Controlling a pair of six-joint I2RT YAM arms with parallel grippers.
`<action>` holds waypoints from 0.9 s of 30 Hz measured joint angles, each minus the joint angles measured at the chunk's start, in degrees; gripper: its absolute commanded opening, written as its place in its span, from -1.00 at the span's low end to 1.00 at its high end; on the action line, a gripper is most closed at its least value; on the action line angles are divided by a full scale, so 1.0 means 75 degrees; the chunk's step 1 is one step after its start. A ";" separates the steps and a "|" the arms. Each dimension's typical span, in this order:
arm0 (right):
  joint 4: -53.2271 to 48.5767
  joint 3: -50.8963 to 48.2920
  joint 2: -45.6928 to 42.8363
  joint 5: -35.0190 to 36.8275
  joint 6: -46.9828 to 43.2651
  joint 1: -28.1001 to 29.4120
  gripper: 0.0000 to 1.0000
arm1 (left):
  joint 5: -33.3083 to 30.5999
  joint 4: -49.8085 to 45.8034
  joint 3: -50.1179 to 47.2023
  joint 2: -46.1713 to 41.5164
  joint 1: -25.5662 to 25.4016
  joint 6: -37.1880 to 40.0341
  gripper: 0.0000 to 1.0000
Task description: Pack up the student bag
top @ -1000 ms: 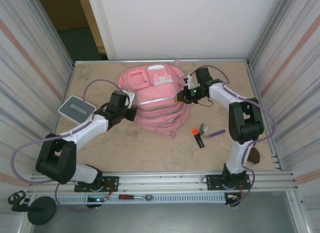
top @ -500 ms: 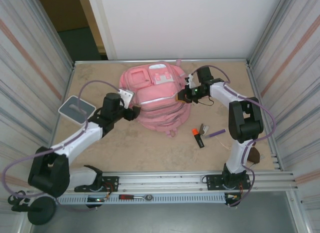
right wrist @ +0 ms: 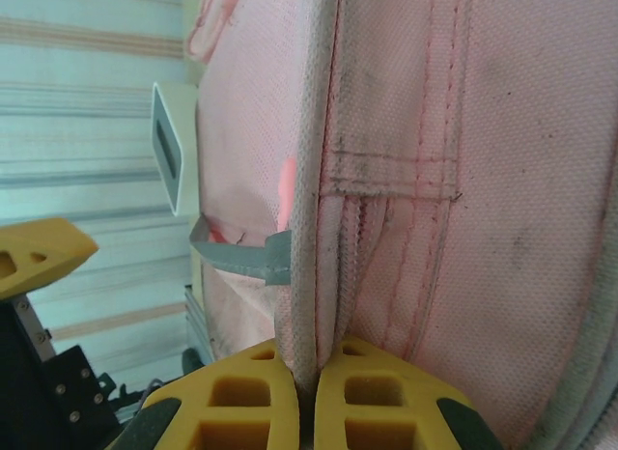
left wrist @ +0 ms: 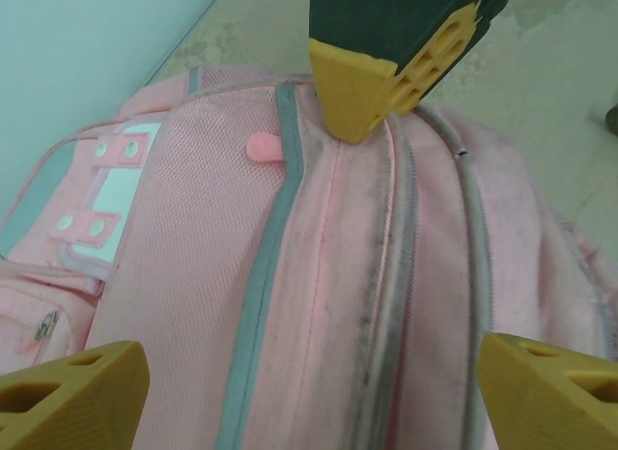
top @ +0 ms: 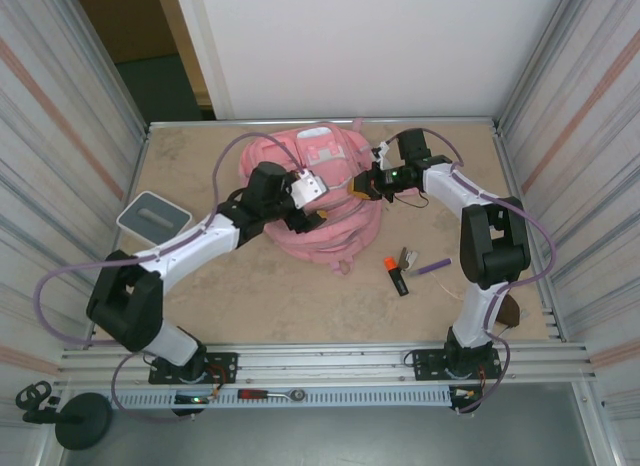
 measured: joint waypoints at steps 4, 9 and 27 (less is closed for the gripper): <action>0.0023 0.0000 0.0000 -0.0055 0.0009 -0.0009 -1.00 | -0.0003 -0.0309 0.0408 0.0525 0.0006 0.0376 0.76; 0.0023 0.0000 0.0000 -0.0076 0.0009 -0.0029 -1.00 | -0.0026 -0.0667 0.0737 0.0895 0.0052 0.0551 0.64; -0.0988 -0.0032 -0.0627 0.1373 -0.0836 -0.0187 0.07 | -0.0015 -0.1288 0.1463 0.1157 0.0175 -0.0020 -1.00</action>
